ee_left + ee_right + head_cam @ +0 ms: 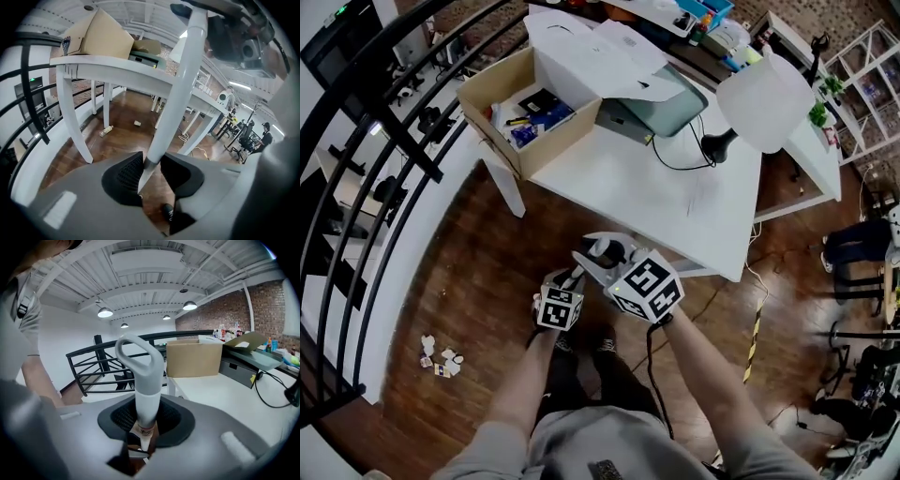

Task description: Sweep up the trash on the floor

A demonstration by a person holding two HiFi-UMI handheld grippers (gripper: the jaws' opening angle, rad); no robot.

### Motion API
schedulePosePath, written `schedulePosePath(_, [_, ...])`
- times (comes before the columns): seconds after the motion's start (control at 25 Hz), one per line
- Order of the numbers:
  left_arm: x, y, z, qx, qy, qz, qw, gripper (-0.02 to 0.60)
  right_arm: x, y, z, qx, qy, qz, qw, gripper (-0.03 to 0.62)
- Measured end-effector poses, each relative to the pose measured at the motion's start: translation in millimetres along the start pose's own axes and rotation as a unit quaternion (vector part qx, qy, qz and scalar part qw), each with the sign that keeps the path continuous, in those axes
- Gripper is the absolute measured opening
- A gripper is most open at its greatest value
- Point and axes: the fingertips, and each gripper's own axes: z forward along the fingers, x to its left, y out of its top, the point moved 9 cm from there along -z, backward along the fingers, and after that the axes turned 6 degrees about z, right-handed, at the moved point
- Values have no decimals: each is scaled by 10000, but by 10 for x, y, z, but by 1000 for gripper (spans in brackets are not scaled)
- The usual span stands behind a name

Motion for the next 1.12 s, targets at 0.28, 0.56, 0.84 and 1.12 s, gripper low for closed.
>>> schedulePosePath(0.28, [47,283,454,-131,209,-304,9992,118,-629,16,-55,-418,-186,338,9984,98])
schedulePosePath(0.56, [119,438,705,-100,399,-484,9980,117,-1041,-56,-490,-792,-372,776,9931,107])
schedulePosePath(0.84, [96,503,842,-101,577,-555,9967,118,-1134,-302,-1036,-968,-529,996,9889,77])
schedulePosePath(1.12, [38,573,869,-285,331,-714,9965,176,-1086,-536,-1375,-916,-583,1138,9876,63])
